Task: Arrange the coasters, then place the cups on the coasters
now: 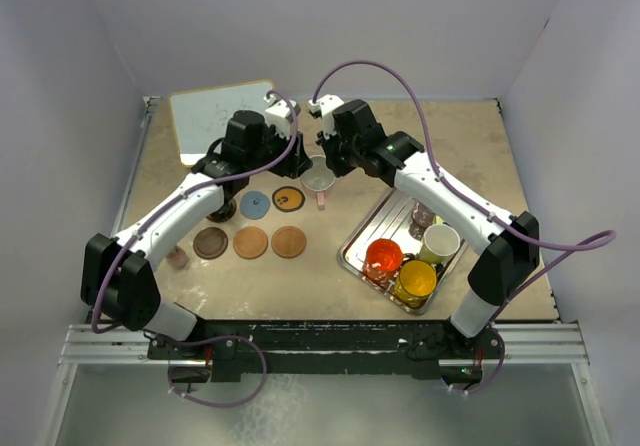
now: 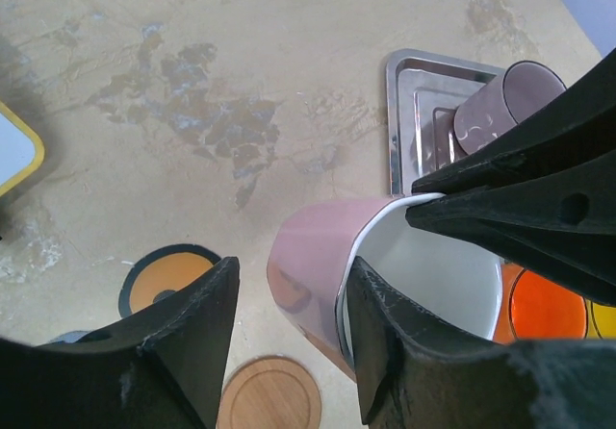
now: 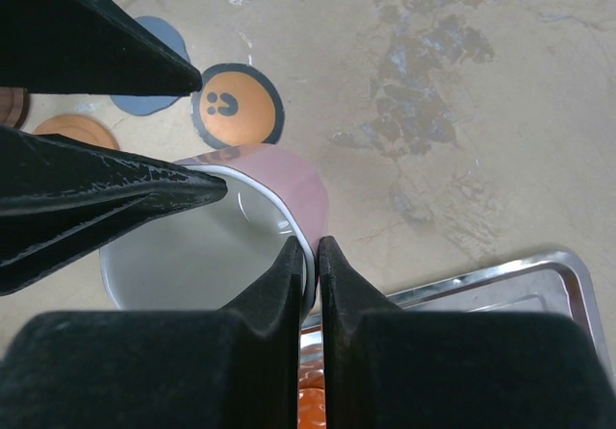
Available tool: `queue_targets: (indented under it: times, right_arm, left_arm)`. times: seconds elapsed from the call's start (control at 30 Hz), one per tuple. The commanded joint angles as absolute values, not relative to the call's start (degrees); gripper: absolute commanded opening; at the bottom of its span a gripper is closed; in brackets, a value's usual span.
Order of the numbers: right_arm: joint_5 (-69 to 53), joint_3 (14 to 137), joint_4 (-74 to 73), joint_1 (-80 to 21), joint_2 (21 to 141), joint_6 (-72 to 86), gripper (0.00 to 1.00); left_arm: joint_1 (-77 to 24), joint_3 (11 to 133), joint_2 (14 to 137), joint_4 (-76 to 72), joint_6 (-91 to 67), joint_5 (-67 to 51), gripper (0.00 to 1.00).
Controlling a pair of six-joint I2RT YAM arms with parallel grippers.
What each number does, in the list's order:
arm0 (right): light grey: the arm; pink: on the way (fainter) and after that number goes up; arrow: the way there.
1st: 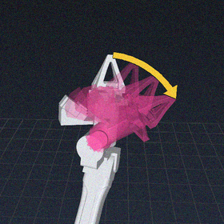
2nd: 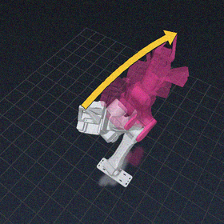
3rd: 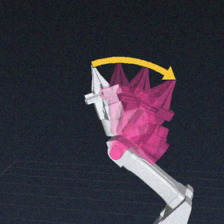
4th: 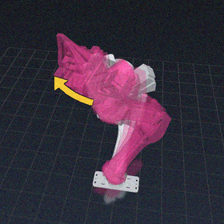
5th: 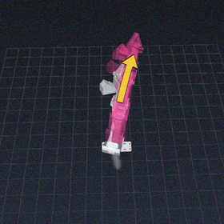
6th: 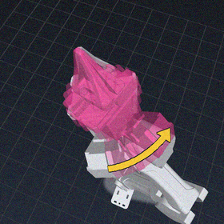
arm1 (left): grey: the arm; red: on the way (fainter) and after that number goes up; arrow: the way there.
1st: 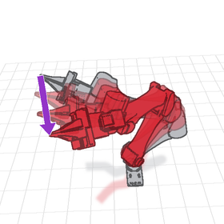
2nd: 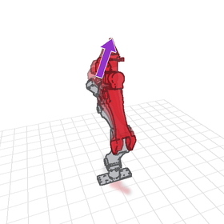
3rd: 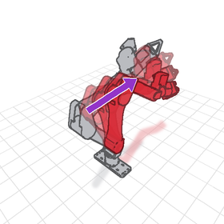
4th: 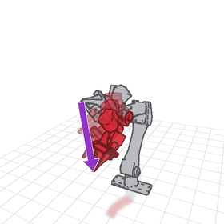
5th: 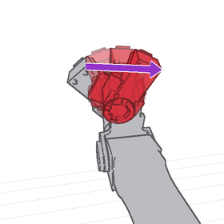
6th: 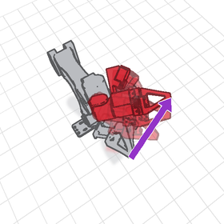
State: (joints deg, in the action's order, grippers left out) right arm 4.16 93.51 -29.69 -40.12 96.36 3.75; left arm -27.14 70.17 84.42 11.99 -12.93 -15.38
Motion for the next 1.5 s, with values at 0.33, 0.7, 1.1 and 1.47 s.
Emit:
queue_targets:
  times: [0.33, 0.7, 1.1, 1.47]
  right_arm:
    - [-6.45, 97.17, -26.28, -40.36, 91.53, 6.14, 0.00]
    - [-11.14, 97.95, -28.28, -40.30, 91.55, 4.74, 0.00]
    - [-9.76, 96.38, -31.27, -38.76, 87.86, -5.36, 0.33]
    - [-15.53, 79.94, -30.29, -25.70, 72.12, -11.64, 0.60]
  left_arm:
    - [-27.42, 72.74, 85.03, 10.87, -12.85, -18.50, 0.13]
    - [-27.33, 70.69, 79.61, 10.22, -11.92, -14.34, 0.03]
    - [-25.67, 66.24, 74.27, 12.36, -5.41, -1.21, 0.03]
    - [-17.32, 65.39, 77.16, 13.84, 0.71, -2.29, 0.03]
